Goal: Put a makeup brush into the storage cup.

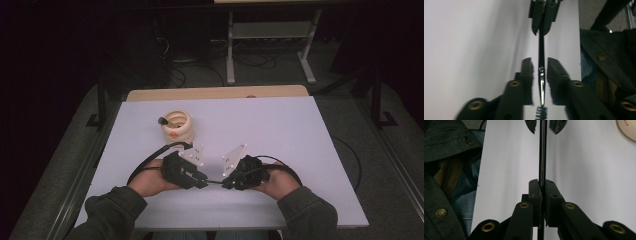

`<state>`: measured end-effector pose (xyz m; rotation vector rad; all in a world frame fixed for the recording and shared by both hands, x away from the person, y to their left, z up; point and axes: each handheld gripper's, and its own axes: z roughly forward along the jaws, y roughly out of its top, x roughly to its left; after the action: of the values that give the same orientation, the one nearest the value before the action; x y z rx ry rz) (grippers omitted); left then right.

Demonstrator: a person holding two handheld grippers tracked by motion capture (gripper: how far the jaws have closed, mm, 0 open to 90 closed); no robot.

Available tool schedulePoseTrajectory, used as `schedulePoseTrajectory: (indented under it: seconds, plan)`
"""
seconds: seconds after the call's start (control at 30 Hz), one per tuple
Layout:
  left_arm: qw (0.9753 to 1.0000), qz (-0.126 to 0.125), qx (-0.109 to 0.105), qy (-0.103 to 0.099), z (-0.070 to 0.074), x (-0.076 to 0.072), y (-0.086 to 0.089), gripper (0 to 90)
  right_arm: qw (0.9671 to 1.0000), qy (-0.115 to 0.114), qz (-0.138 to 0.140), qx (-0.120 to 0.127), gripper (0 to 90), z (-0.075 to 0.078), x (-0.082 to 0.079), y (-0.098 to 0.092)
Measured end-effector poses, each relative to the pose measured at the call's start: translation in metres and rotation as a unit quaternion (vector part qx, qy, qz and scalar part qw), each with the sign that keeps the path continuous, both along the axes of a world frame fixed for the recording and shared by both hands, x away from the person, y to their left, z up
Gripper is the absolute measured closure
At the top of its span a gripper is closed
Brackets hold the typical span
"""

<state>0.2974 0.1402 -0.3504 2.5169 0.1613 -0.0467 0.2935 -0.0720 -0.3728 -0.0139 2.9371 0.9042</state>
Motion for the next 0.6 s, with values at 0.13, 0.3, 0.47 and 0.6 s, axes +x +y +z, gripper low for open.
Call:
schedulePoseTrajectory:
  seconds: [0.13, 0.3, 0.47, 0.6]
  plan:
    - [1.0000, 0.006, -0.007, 0.002, -0.0020, -0.0002, 0.0015, 68.8, 0.9999, 0.002, -0.008, 0.010, 84.3, -0.0029, -0.0010, -0.0033]
    - [0.9999, 0.001, -0.012, 0.002, -0.0016, 0.0001, -0.0005, 75.0, 0.9997, -0.001, -0.010, 0.020, 84.2, -0.0034, -0.0022, -0.0019]
    - [0.9999, -0.007, -0.013, 0.007, -0.0014, -0.0003, -0.0009, 84.1, 0.9995, -0.003, -0.015, 0.028, 84.1, -0.0031, -0.0037, 0.0004]
    - [1.0000, -0.006, 0.001, 0.005, -0.0024, -0.0005, -0.0015, 84.9, 0.9995, -0.010, -0.021, 0.021, 77.0, -0.0039, -0.0039, 0.0029]
